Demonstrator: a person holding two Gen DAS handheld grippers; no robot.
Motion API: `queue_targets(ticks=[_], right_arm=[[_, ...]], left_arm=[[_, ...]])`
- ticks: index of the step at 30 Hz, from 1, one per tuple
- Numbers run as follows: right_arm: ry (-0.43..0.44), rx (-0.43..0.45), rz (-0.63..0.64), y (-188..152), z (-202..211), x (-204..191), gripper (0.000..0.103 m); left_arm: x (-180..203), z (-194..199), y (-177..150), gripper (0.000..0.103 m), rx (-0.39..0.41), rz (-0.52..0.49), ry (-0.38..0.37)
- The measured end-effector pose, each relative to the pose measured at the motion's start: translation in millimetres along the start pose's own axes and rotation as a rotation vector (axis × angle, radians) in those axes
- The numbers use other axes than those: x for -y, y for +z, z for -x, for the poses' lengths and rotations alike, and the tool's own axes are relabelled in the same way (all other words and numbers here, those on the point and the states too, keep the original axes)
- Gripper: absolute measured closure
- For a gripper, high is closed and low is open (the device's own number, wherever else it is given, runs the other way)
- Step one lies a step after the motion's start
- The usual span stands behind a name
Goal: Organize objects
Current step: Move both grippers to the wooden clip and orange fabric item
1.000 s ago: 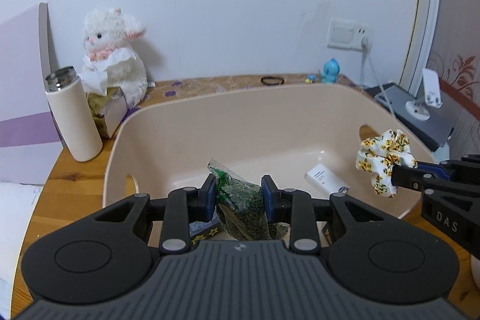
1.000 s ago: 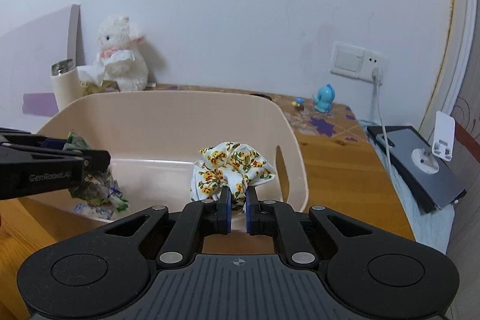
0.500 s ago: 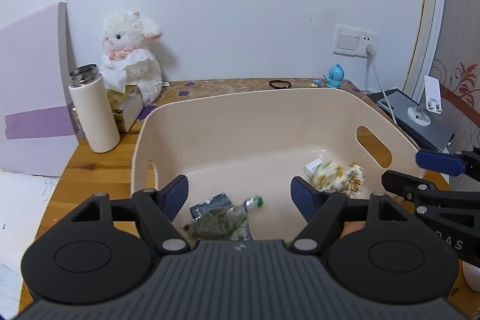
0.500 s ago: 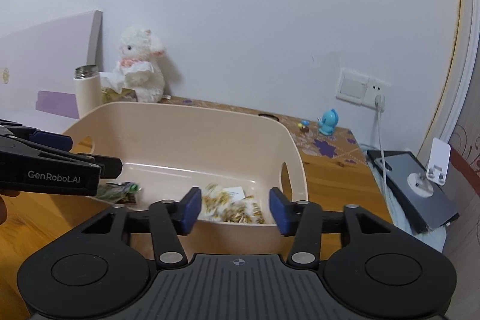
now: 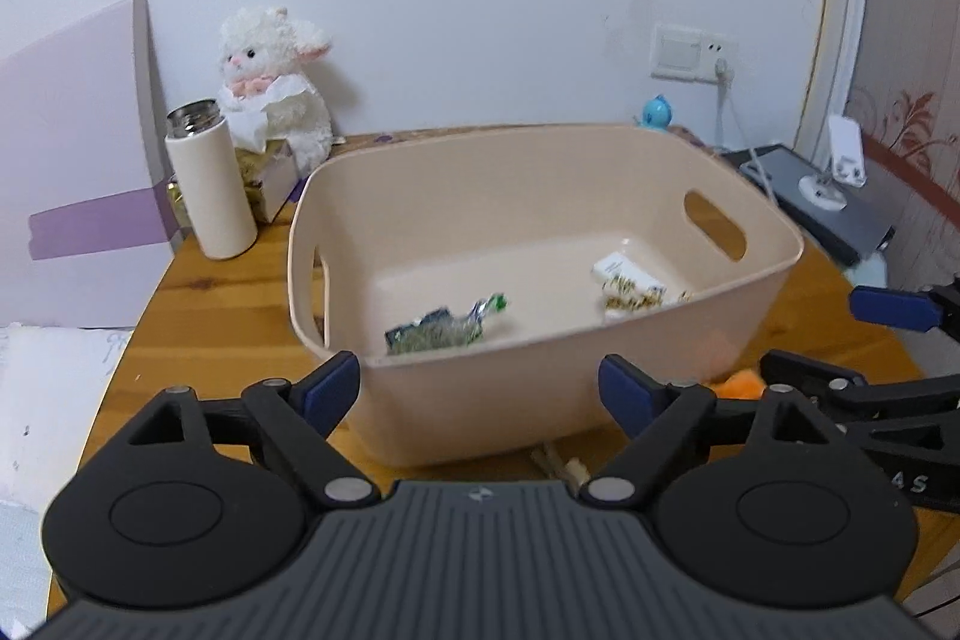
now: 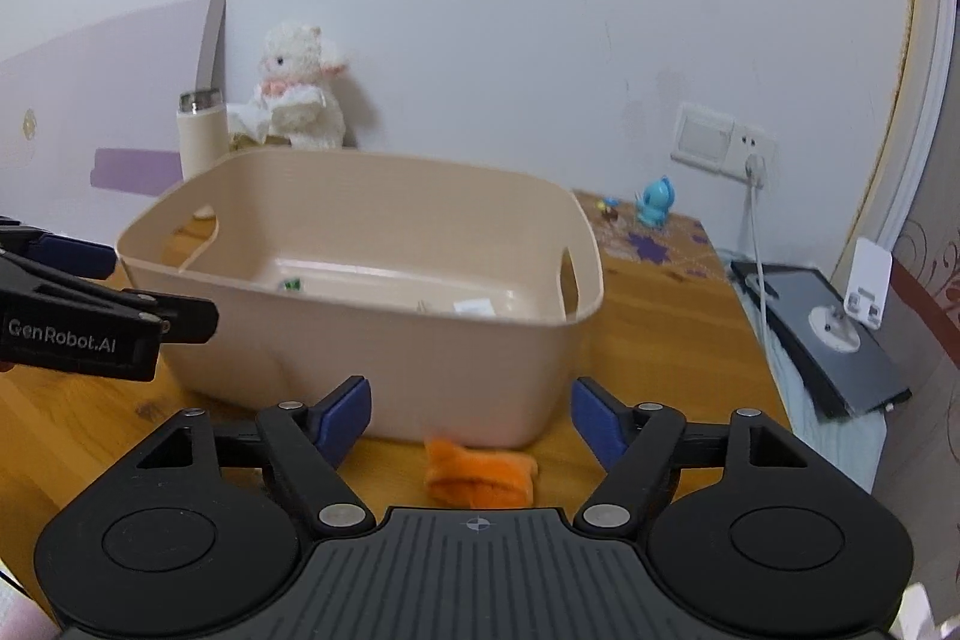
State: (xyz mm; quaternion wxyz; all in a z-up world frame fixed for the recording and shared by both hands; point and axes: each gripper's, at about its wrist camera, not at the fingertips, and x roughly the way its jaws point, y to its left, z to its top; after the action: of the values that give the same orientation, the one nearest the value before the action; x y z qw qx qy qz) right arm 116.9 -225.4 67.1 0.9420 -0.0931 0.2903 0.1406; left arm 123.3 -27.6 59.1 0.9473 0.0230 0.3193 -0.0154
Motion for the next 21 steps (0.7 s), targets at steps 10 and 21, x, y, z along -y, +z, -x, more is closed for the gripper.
queue_targets(ticks=[10, 21], right_arm=[[0.000, -0.114, -0.003, -34, -24, 5, 0.025], [-0.008, -0.202, -0.044, -46, -64, 18, 0.019]], left_arm=[[21, -41, -38, 0.015, -0.147, -0.011, -0.021], [27, -74, -49, 0.015, -0.212, 0.038, -0.039]])
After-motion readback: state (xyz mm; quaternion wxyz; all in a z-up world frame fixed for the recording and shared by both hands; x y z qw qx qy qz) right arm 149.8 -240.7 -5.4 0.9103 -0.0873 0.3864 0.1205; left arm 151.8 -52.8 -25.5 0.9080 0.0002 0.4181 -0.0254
